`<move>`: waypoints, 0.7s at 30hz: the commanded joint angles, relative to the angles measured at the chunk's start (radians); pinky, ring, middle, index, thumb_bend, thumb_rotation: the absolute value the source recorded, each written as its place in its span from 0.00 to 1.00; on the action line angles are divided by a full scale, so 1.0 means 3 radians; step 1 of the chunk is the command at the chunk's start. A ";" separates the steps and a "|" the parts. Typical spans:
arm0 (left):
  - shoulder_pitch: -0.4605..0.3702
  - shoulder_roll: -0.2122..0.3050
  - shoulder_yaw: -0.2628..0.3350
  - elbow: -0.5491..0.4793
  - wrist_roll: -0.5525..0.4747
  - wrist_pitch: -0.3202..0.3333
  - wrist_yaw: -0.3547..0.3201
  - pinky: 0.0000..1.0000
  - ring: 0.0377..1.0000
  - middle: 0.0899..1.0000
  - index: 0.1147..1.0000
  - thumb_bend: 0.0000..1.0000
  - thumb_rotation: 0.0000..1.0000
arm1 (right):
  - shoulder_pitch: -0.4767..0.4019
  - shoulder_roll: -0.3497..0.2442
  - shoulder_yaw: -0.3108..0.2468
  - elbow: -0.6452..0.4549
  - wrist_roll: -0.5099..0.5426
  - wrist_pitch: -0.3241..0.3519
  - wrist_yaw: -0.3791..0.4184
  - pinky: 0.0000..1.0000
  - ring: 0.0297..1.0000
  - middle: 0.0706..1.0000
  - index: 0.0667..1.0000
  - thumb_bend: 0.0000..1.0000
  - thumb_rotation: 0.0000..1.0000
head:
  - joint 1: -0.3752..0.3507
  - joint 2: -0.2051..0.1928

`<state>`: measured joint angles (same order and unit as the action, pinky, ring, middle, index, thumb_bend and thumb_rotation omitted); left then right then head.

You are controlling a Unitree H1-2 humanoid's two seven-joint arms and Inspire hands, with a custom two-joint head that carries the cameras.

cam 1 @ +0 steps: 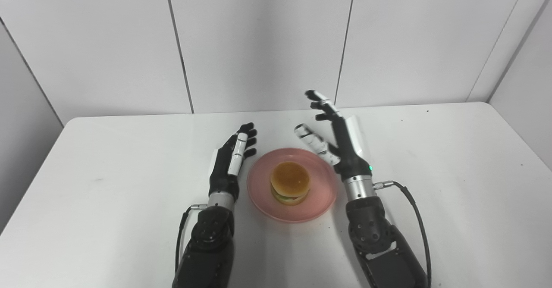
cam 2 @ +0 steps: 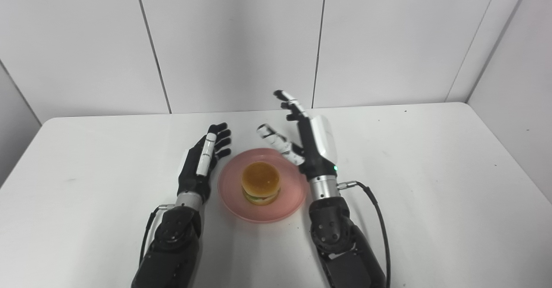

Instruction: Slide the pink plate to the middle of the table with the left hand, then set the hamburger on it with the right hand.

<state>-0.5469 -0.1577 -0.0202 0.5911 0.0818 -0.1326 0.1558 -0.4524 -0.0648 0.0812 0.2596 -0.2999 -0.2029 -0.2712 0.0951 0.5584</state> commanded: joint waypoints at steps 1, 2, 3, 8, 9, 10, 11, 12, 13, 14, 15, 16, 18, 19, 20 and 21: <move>-0.0013 -0.0001 -0.0025 0.0012 0.0166 -0.0144 0.0209 0.89 0.91 0.89 0.84 0.74 0.91 | -0.0085 0.0064 -0.0113 0.0059 0.0306 -0.0201 0.0059 0.78 0.81 0.85 0.84 0.65 1.00 | 0.0004 0.0007; -0.0005 0.0009 -0.0035 0.0012 0.0174 -0.0195 0.0212 0.94 0.95 0.93 0.87 0.71 0.93 | -0.0085 0.0083 -0.0161 0.0104 0.0400 -0.0203 0.0083 0.79 0.81 0.86 0.85 0.63 1.00 | 0.0003 0.0008; 0.0002 0.0028 -0.0041 0.0018 0.0180 -0.0264 0.0214 0.97 0.97 0.95 0.89 0.69 0.94 | -0.0086 0.0105 -0.0223 0.0169 0.0502 -0.0165 0.0099 0.79 0.82 0.86 0.86 0.62 1.00 | -0.0001 0.0010; -0.0006 0.0086 -0.0038 0.0046 0.0196 -0.0370 0.0237 0.98 1.00 1.00 0.96 0.64 0.95 | -0.0092 0.0128 -0.0355 0.0328 0.0773 0.0044 0.0242 0.82 0.84 0.89 0.89 0.66 1.00 | -0.0022 0.0015; -0.0013 0.0097 -0.0033 0.0054 0.0180 -0.0374 0.0226 0.98 1.00 1.00 0.96 0.64 0.95 | -0.0098 0.0108 -0.0350 0.0356 0.0801 0.0107 0.0302 0.84 0.87 0.91 0.91 0.67 1.00 | -0.0023 0.0015; -0.0019 0.0107 -0.0029 0.0063 0.0173 -0.0376 0.0221 0.98 1.00 1.00 0.96 0.64 0.95 | -0.0102 0.0091 -0.0347 0.0378 0.0827 0.0172 0.0360 0.87 0.89 0.93 0.93 0.69 1.00 | -0.0025 0.0016; -0.0028 0.0119 -0.0027 0.0071 0.0173 -0.0372 0.0221 0.98 1.00 1.00 0.96 0.65 0.95 | -0.0106 0.0072 -0.0343 0.0395 0.0860 0.0255 0.0424 0.90 0.91 0.94 0.94 0.70 1.00 | -0.0025 0.0016; -0.0036 0.0128 -0.0026 0.0075 0.0176 -0.0363 0.0223 0.98 1.00 1.00 0.97 0.65 0.95 | -0.0108 0.0062 -0.0341 0.0406 0.0884 0.0316 0.0471 0.93 0.93 0.96 0.96 0.73 1.00 | -0.0025 0.0016; -0.0043 0.0134 -0.0025 0.0070 0.0178 -0.0344 0.0225 0.98 1.00 1.00 0.97 0.65 0.95 | -0.0110 0.0056 -0.0343 0.0414 0.0902 0.0367 0.0506 0.94 0.94 0.96 0.96 0.73 1.00 | -0.0025 0.0016; -0.0047 0.0137 -0.0022 0.0058 0.0177 -0.0320 0.0227 0.98 1.00 1.00 0.97 0.65 0.95 | -0.0111 0.0053 -0.0345 0.0414 0.0909 0.0408 0.0532 0.95 0.95 0.97 0.96 0.74 1.00 | -0.0019 0.0024; -0.0052 0.0137 -0.0014 0.0047 0.0169 -0.0295 0.0229 0.98 1.00 1.00 0.97 0.64 0.95 | -0.0112 0.0048 -0.0344 0.0415 0.0907 0.0440 0.0550 0.96 0.95 0.97 0.96 0.74 1.00 | -0.0019 0.0025; -0.0055 0.0138 -0.0009 0.0037 0.0162 -0.0277 0.0229 0.99 1.00 1.00 0.97 0.64 0.94 | -0.0111 0.0045 -0.0345 0.0414 0.0907 0.0463 0.0561 0.98 0.96 0.97 0.96 0.74 1.00 | -0.0016 0.0027; -0.0060 0.0144 -0.0011 0.0030 0.0170 -0.0262 0.0237 0.99 1.00 1.00 0.97 0.62 0.94 | -0.0107 0.0047 -0.0350 0.0412 0.0900 0.0485 0.0560 0.98 0.96 0.97 0.95 0.73 1.00 | -0.0017 0.0031; -0.0063 0.0148 -0.0016 0.0029 0.0181 -0.0259 0.0242 0.99 1.00 1.00 0.97 0.62 0.94 | -0.0105 0.0051 -0.0355 0.0410 0.0896 0.0488 0.0553 0.98 0.96 0.97 0.95 0.73 1.00 | -0.0017 0.0031; -0.0066 0.0155 -0.0019 0.0025 0.0184 -0.0245 0.0237 0.99 1.00 1.00 0.97 0.62 0.94 | -0.0099 0.0054 -0.0358 0.0409 0.0892 0.0492 0.0546 0.97 0.96 0.96 0.95 0.73 1.00 | -0.0018 0.0034; -0.0067 0.0160 -0.0019 0.0020 0.0175 -0.0235 0.0223 1.00 1.00 1.00 0.97 0.62 0.94 | -0.0095 0.0058 -0.0364 0.0407 0.0896 0.0501 0.0543 0.97 0.96 0.96 0.95 0.72 1.00 | -0.0018 0.0035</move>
<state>-0.5405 -0.1165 -0.0254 0.6103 0.1264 -0.1939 0.2179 -0.4507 -0.0485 -0.0254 0.4014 -0.0286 -0.0744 -0.1118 0.0890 0.5676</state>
